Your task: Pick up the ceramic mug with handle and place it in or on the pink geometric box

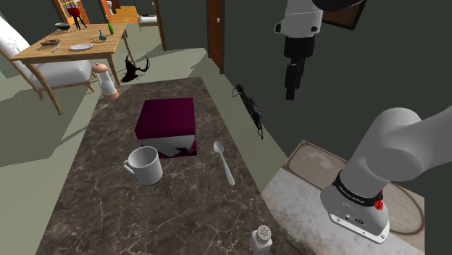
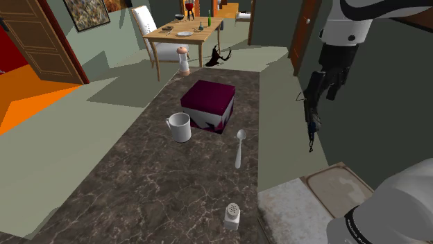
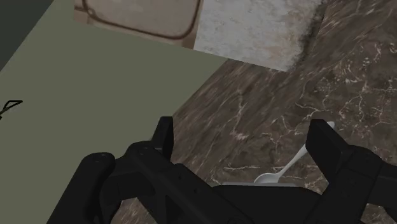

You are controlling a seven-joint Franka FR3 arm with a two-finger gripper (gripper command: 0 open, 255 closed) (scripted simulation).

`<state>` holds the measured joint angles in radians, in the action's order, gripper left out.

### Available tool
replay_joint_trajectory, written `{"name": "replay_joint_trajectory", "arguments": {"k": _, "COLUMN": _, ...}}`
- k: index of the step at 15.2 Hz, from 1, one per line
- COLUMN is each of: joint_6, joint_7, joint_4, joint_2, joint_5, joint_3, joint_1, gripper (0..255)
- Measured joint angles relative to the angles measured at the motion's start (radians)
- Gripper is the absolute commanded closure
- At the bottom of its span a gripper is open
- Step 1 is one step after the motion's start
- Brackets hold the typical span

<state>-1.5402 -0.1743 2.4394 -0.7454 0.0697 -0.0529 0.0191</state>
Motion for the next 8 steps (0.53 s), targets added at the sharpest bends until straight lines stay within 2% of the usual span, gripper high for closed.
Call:
{"name": "replay_joint_trajectory", "arguments": {"k": 3, "joint_6": -0.027, "joint_7": 0.019, "joint_4": -0.001, "joint_2": 0.023, "joint_5": 0.014, "joint_3": -0.018, "joint_1": 0.007, "gripper": 0}}
{"name": "replay_joint_trajectory", "arguments": {"k": 8, "joint_6": -0.152, "joint_7": 0.107, "joint_4": -0.023, "joint_2": 0.146, "joint_5": 0.073, "joint_3": -0.103, "joint_1": 0.036, "gripper": 0}}
